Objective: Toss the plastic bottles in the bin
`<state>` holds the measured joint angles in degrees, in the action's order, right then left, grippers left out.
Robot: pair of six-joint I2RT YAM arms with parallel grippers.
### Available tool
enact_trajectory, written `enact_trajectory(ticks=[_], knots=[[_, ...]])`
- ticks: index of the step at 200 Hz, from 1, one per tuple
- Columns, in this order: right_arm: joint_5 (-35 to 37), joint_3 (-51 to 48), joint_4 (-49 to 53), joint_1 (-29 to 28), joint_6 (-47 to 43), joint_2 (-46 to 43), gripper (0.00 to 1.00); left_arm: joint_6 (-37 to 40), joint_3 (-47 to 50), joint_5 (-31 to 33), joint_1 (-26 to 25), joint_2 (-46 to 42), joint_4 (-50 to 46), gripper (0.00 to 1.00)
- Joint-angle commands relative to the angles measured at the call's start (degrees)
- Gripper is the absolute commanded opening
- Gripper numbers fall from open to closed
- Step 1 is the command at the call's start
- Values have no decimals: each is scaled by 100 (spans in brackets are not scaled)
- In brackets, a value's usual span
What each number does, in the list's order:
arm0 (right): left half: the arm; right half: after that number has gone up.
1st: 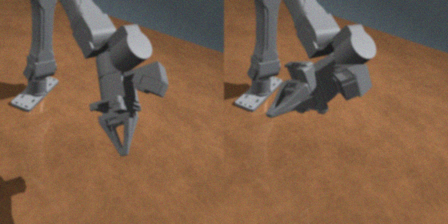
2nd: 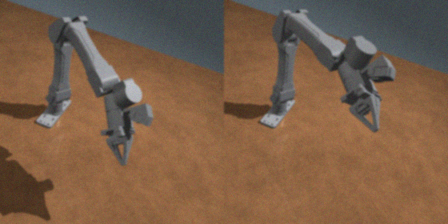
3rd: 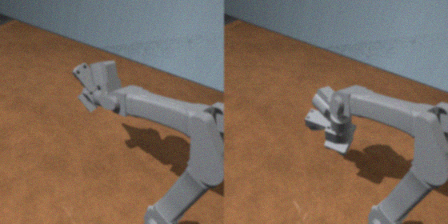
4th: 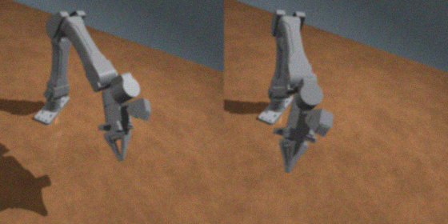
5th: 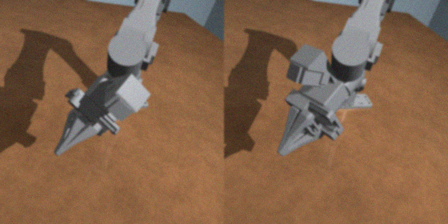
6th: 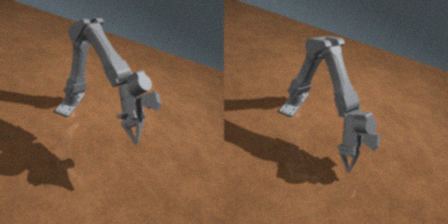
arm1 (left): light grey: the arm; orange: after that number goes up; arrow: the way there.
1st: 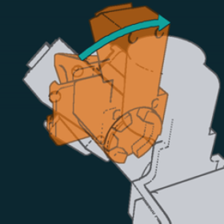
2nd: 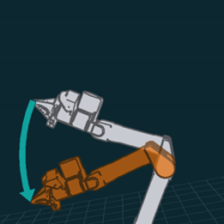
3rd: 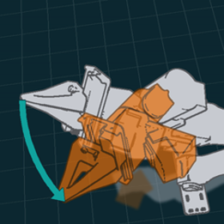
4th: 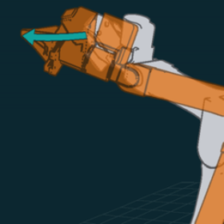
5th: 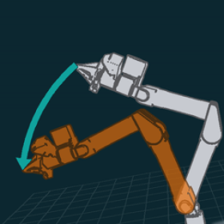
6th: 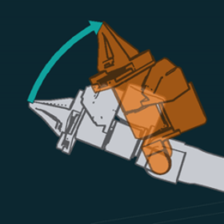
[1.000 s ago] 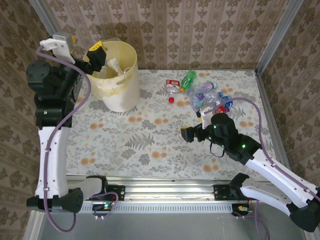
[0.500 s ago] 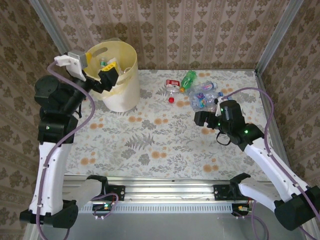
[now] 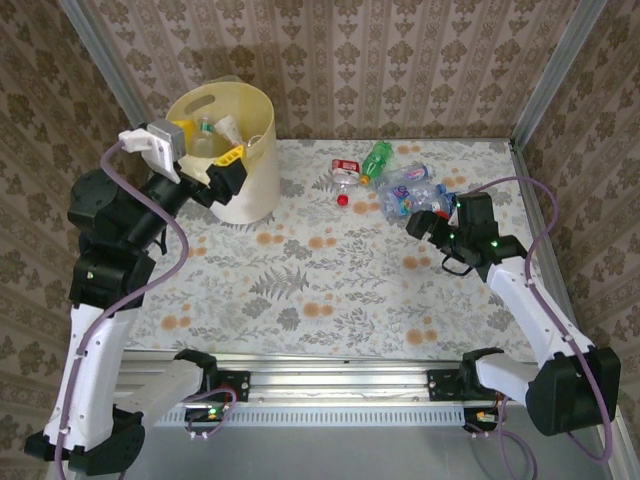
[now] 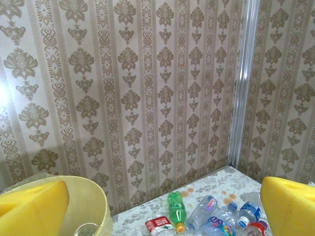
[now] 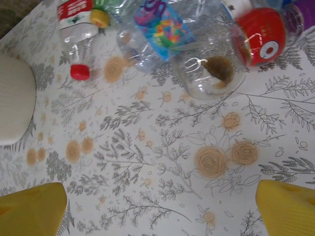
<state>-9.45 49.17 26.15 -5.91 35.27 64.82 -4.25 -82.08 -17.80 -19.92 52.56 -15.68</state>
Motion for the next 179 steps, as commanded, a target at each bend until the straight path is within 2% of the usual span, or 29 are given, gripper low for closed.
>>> enact_trajectory(ticks=[1,45,115,179], knots=[[-387,-117,-406,285,350,287,100,153,39,78,-97,-80,-110,100],[-610,-149,-1023,663,737,1067,100,232,51,136,-321,-91,-199,100],[-665,164,-1629,848,1173,2458,100,326,193,297,-451,-226,-314,100],[-685,335,-1862,890,1377,2830,100,332,203,361,-461,-352,-370,100]])
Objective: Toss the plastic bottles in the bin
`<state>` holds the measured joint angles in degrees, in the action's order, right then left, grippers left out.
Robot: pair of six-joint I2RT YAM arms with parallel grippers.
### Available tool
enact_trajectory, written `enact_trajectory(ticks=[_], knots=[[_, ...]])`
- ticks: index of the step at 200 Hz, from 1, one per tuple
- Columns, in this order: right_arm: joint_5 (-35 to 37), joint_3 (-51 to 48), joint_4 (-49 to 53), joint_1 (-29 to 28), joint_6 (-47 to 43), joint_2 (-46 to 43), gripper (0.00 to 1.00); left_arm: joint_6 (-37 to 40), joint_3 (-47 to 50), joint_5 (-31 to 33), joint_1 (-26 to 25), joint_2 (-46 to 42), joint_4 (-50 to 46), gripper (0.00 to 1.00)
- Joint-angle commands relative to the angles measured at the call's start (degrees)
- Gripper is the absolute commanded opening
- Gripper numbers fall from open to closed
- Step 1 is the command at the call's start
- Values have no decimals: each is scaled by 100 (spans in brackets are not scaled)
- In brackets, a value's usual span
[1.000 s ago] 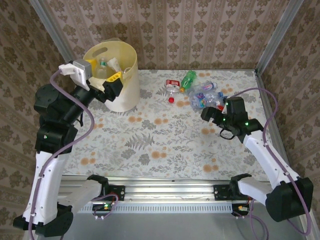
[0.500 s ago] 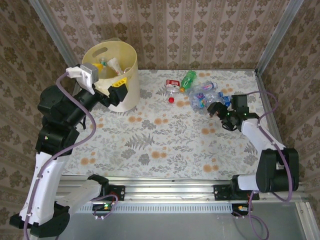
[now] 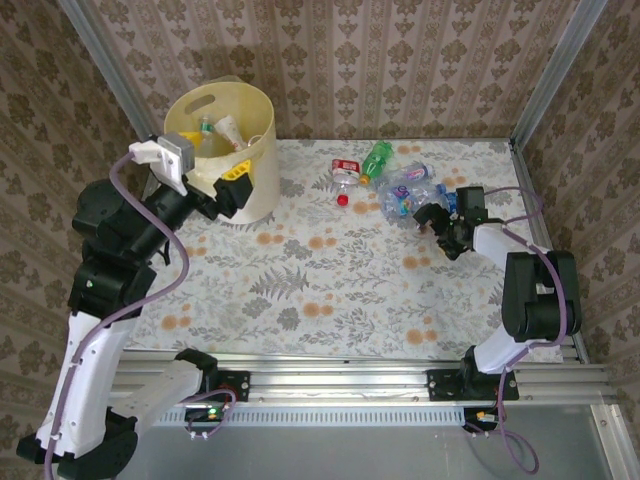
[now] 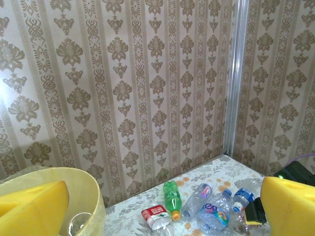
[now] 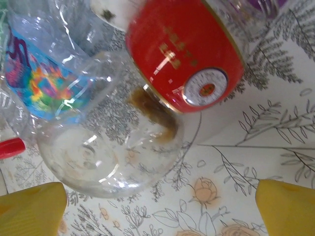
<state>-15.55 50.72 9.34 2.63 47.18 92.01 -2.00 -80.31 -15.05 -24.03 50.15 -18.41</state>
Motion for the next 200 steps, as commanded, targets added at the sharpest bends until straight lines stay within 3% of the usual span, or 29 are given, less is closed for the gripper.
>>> enact_trajectory(ticks=[1,141,200], knots=[[-82,182,-184,40,186,113,100,105,25,87,-50,-111,-99,100],[-107,406,-262,233,300,884,99,68,139,142,-58,-137,-128,100],[-102,200,-310,282,102,911,87,68,200,125,-58,-139,-130,100]])
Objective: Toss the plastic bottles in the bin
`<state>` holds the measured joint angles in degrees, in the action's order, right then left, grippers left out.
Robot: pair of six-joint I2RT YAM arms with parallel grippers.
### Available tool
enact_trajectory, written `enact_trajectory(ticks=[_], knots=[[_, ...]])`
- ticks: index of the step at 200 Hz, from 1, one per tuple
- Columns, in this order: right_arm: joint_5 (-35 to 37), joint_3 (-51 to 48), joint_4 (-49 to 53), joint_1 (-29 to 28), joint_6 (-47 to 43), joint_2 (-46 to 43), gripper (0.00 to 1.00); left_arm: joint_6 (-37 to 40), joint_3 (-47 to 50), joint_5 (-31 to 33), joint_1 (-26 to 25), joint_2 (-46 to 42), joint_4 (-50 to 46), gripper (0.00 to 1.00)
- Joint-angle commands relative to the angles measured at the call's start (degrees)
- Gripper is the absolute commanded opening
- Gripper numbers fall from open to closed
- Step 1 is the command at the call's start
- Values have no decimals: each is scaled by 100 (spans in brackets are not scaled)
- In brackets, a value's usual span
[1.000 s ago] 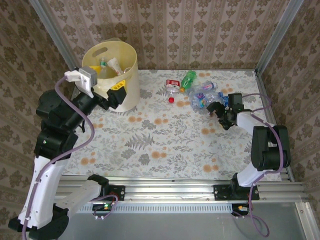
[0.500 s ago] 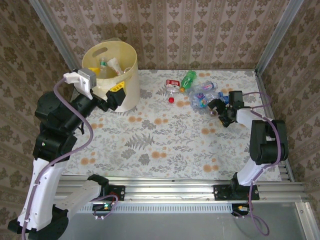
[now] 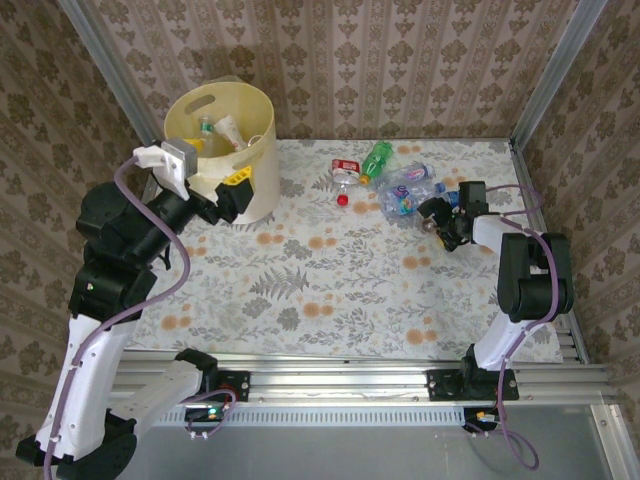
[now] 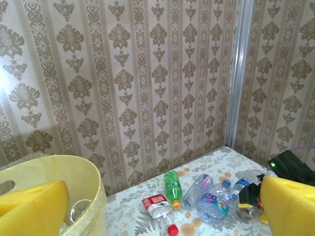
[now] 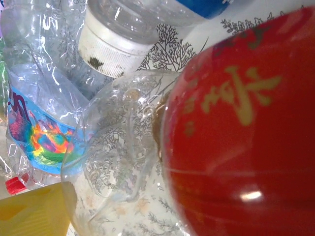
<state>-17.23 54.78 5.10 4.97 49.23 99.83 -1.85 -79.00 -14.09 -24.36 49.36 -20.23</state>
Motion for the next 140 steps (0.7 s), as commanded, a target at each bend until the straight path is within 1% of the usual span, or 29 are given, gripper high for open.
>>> enact_trajectory(ticks=[1,31,57,84,101,122,140], knots=[[69,-215,109,48,-101,122,87,53,69,29,-25,-60,53,100],[54,-451,128,48,-273,-72,81,44,91,42,-25,-63,28,100],[-148,-806,20,40,-330,-399,76,10,112,20,-25,-50,63,100],[-412,-1176,45,38,-397,-896,75,-50,147,12,-25,-45,122,100],[-534,-1286,234,43,-464,-1312,77,-84,167,-6,-27,-34,158,100],[-521,-1282,580,123,-503,-1863,86,-116,190,-15,-38,-24,176,100],[-509,-1175,817,325,-506,-2264,92,-123,217,-24,-49,-23,180,100]])
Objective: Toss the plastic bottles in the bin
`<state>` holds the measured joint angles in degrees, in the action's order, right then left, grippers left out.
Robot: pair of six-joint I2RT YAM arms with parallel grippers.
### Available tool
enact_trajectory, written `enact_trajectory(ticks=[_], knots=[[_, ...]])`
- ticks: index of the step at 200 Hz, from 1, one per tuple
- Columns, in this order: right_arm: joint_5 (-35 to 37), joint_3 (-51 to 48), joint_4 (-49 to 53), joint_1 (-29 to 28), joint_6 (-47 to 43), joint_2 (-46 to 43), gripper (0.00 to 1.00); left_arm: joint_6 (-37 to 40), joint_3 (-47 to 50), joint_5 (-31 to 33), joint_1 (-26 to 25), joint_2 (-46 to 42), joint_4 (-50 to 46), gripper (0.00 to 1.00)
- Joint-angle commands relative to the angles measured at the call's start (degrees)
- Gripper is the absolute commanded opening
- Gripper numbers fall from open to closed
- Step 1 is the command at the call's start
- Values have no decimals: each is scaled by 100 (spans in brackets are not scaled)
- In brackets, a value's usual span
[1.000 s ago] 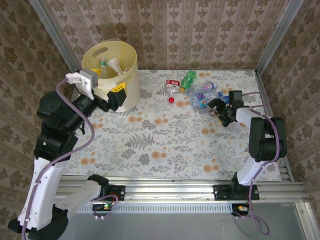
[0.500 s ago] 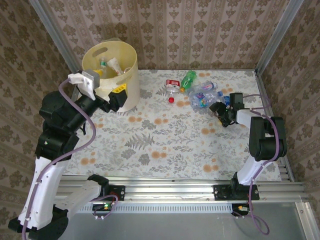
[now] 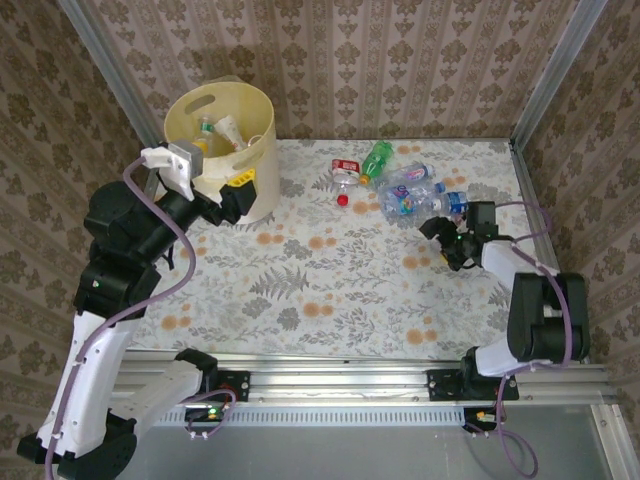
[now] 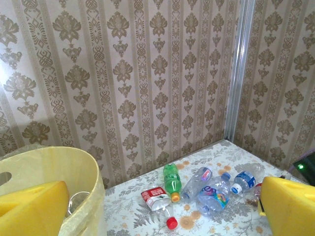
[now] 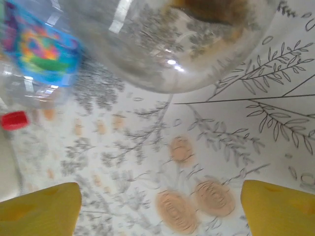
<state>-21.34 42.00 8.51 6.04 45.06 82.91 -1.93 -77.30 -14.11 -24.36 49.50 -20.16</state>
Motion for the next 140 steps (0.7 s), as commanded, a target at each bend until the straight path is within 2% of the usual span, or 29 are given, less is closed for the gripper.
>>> enact_trajectory(ticks=[1,26,56,101,140], knots=[[-89,110,494,229,-91,-587,92,-114,47,-22,-50,-36,181,100],[10,383,688,590,-124,-545,99,-118,81,-13,-56,-52,180,100],[-273,683,307,979,246,246,99,-113,166,13,-56,-94,188,100],[-470,1453,118,1059,585,1444,99,-88,171,66,-72,-156,58,100],[-422,1745,117,1074,628,1804,100,-63,197,176,-78,-237,8,100]])
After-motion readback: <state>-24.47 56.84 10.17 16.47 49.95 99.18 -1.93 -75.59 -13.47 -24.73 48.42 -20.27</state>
